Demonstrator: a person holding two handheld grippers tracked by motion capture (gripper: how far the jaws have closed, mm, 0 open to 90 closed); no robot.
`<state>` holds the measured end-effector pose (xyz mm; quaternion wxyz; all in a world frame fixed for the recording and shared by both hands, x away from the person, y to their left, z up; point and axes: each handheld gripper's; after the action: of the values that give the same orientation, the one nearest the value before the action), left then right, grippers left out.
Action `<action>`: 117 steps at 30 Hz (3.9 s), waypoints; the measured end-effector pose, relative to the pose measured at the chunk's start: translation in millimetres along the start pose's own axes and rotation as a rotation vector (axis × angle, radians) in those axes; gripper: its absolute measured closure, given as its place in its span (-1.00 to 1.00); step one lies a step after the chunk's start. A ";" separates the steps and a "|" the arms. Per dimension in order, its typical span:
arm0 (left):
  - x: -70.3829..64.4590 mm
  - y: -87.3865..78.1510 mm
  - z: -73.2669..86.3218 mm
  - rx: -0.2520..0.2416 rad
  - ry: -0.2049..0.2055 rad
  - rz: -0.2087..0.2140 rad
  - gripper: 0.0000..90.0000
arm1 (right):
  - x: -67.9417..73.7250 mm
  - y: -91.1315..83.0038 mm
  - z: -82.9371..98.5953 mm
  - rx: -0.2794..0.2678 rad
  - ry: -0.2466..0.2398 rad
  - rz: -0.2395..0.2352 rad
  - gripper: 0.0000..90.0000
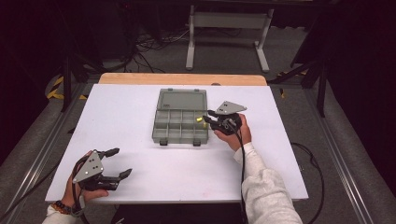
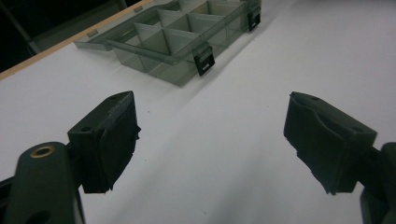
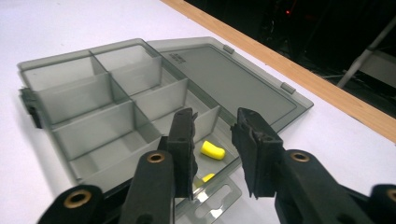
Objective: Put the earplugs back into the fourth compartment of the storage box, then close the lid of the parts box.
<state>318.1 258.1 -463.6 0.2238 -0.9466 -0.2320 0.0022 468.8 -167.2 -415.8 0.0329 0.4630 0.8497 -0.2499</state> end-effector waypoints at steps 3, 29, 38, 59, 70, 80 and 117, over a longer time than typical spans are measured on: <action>3.8 2.0 -6.0 -0.005 0.011 -0.004 -0.47 | 0.1 -13.3 -2.4 -0.029 -0.002 -0.007 0.76; 38.7 23.4 -26.2 0.027 0.033 0.039 0.96 | 12.8 -54.0 14.8 -0.025 -0.075 -0.063 1.00; 54.0 31.6 -32.0 0.059 0.024 0.054 1.00 | 12.4 -67.0 26.3 0.005 -0.093 -0.033 1.00; 133.6 51.0 -69.1 0.106 -0.008 -0.020 1.00 | -49.1 -20.0 13.1 0.092 -0.048 0.098 1.00; 155.9 72.0 -78.4 0.153 -0.035 -0.025 1.00 | -60.3 2.3 -2.6 0.122 -0.016 0.085 1.00; 163.4 86.2 -83.7 0.185 -0.037 -0.029 1.00 | -58.1 10.2 -8.3 0.136 -0.025 0.096 1.00; 197.5 137.3 -86.2 0.305 -0.082 -0.074 1.00 | -63.7 65.1 -25.2 0.251 -0.059 0.113 1.00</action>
<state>563.8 199.9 -424.6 0.3549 -0.8917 -0.2727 0.0680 561.9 -175.7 -401.2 0.0140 0.5031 0.7830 -0.3656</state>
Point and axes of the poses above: each handheld gripper's, and its own axes: y roughly forward along the jaws, z roughly out of its underside, x roughly to its left, and after that the axes turned 13 degrees about z, right-handed
